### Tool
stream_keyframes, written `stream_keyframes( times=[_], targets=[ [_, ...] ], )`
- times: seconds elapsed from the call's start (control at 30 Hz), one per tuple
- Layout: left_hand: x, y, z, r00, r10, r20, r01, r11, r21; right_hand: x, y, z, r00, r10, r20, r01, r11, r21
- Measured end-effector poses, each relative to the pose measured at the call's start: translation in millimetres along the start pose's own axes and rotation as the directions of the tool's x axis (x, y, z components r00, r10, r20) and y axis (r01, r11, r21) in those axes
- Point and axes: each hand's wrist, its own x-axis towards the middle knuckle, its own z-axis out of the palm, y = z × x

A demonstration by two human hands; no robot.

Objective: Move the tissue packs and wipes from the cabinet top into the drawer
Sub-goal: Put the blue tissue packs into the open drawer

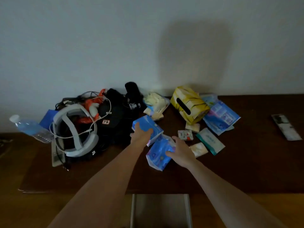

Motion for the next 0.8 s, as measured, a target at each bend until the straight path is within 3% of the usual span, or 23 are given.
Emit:
stream_keyframes(
  times=[0.1,0.2,0.33,0.47,0.53,0.6,0.7,0.8],
  targets=[
    [27.8,-16.9,23.4,0.995,-0.098,-0.031,0.092,0.985,-0.149,23.3,6.4,21.4,0.998,0.001,-0.068,-0.013,0.984,-0.179],
    [47.7,-34.6,46.6,0.991,-0.098,-0.090,0.068,0.955,-0.289,29.8,17.4,44.0,0.978,-0.065,-0.200,-0.006,0.942,-0.334],
    [55.7,-43.0,49.9,0.992,-0.109,-0.070,0.060,0.863,-0.501,24.1,25.4,54.4,0.903,-0.163,-0.397,0.060,0.964,-0.259],
    [10.8,-63.8,20.5,0.998,-0.049,-0.027,0.026,0.839,-0.544,-13.7,26.8,55.3,0.834,-0.162,-0.528,0.089,0.983,-0.161],
    [-33.3,-85.1,2.4,0.999,-0.031,0.009,0.030,0.795,-0.606,-45.6,32.0,56.8,0.877,-0.046,-0.479,0.110,0.988,0.106],
    [-80.5,-111.6,-11.6,0.999,-0.033,0.039,0.050,0.781,-0.622,-79.3,42.0,58.1,0.939,0.073,-0.336,0.065,0.922,0.381],
    [-135.2,-164.2,-14.5,0.994,-0.027,0.106,0.085,0.805,-0.588,-120.7,66.5,74.0,0.988,0.085,-0.131,-0.003,0.850,0.526],
    [-164.5,-223.1,7.7,0.975,-0.077,0.208,0.179,0.827,-0.533,-143.0,107.7,111.0,0.996,0.092,0.008,-0.083,0.848,0.523]
  ],
)
